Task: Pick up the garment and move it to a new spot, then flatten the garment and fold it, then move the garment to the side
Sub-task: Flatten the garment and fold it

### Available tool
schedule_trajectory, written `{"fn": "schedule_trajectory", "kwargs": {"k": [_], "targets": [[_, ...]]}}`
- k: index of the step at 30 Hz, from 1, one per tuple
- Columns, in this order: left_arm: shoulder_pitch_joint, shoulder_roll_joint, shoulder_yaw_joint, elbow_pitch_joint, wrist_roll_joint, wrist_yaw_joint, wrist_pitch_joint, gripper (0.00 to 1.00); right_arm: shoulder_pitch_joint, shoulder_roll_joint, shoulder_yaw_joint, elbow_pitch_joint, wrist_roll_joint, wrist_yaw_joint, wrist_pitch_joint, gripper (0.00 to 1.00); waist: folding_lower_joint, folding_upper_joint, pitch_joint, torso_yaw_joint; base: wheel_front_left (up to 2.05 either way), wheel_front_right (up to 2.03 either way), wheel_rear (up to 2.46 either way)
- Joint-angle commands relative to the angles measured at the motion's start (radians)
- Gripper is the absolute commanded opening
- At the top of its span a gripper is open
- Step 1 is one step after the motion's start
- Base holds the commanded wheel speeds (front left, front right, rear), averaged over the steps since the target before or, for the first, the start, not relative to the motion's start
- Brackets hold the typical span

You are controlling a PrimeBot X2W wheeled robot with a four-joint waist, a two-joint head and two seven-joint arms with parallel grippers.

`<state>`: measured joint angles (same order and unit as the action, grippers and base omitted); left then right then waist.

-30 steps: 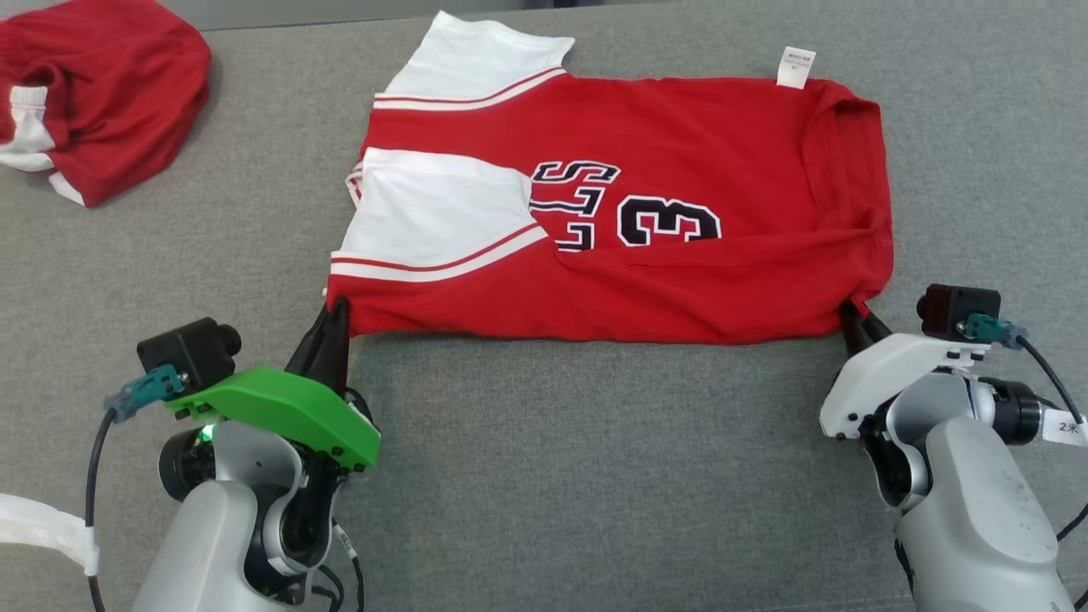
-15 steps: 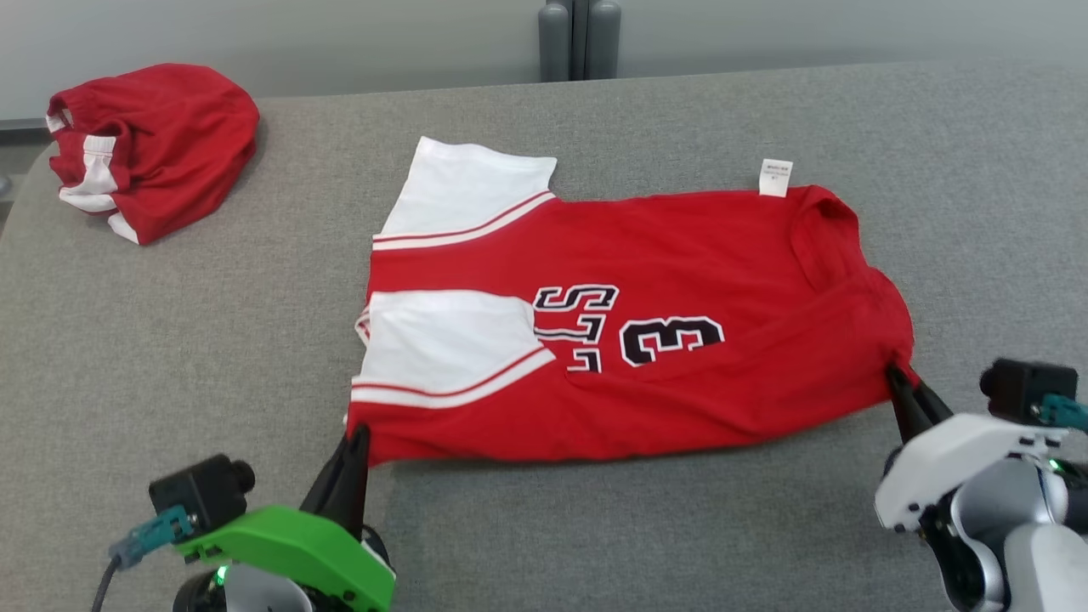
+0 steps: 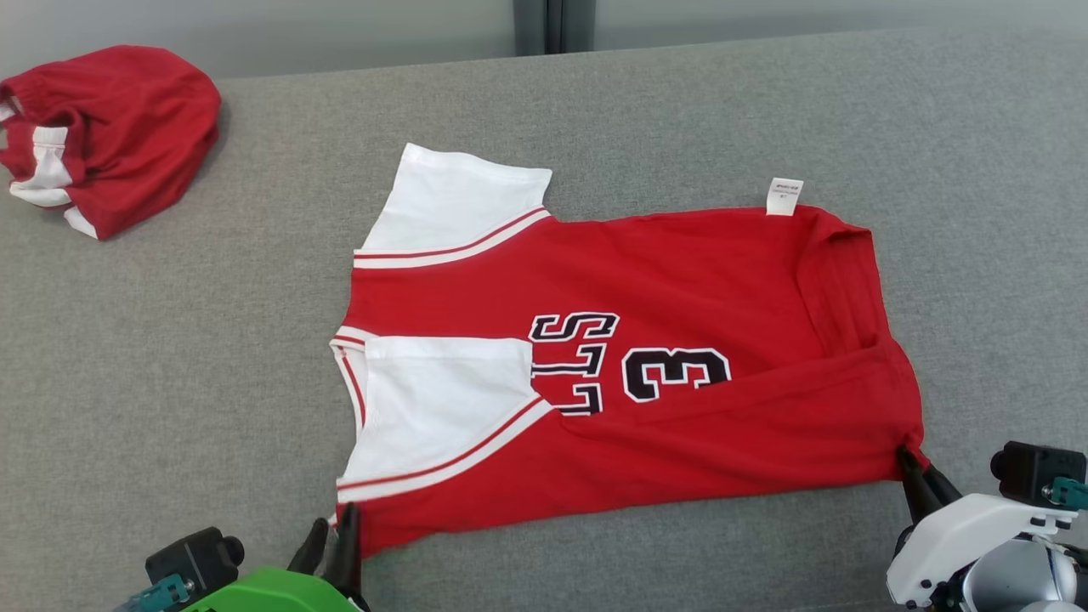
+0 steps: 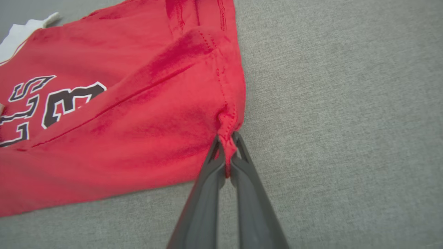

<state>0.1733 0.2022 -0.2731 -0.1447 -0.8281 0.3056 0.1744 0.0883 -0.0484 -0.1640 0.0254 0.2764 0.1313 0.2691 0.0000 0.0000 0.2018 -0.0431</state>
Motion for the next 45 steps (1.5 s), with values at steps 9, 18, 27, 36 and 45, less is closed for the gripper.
{"fn": "schedule_trajectory", "kwargs": {"k": [9,18,27,36,45], "targets": [[-0.159,0.112,0.001,-0.045,0.083,-0.029,0.04,1.0,-0.049,-0.003,-0.036,-0.026,-0.07,-0.001,-0.06,1.0,0.0,0.0,0.04,-0.032,0.0,0.0,0.0],[-0.692,0.31,-0.065,-0.008,0.177,-0.217,0.282,1.0,-0.259,-0.002,0.009,-0.104,-0.104,-0.001,-0.045,1.0,0.0,0.0,0.174,-0.116,0.0,0.0,0.0],[-1.054,0.382,-0.099,0.276,0.163,-0.356,0.474,1.0,-0.472,-0.003,0.147,-0.06,-0.104,-0.001,-0.071,1.0,0.0,0.0,0.328,-0.242,0.0,0.0,0.0],[-1.12,0.411,-0.095,0.436,0.127,-0.382,0.532,1.0,-0.557,-0.002,0.224,0.019,-0.078,-0.001,-0.123,1.0,0.0,0.0,0.389,-0.32,0.0,0.0,0.0],[-1.078,0.449,-0.08,0.473,0.118,-0.34,0.577,1.0,-0.596,-0.002,0.252,0.072,-0.073,-0.001,-0.159,1.0,0.0,0.0,0.398,-0.355,0.0,0.0,0.0]]}}
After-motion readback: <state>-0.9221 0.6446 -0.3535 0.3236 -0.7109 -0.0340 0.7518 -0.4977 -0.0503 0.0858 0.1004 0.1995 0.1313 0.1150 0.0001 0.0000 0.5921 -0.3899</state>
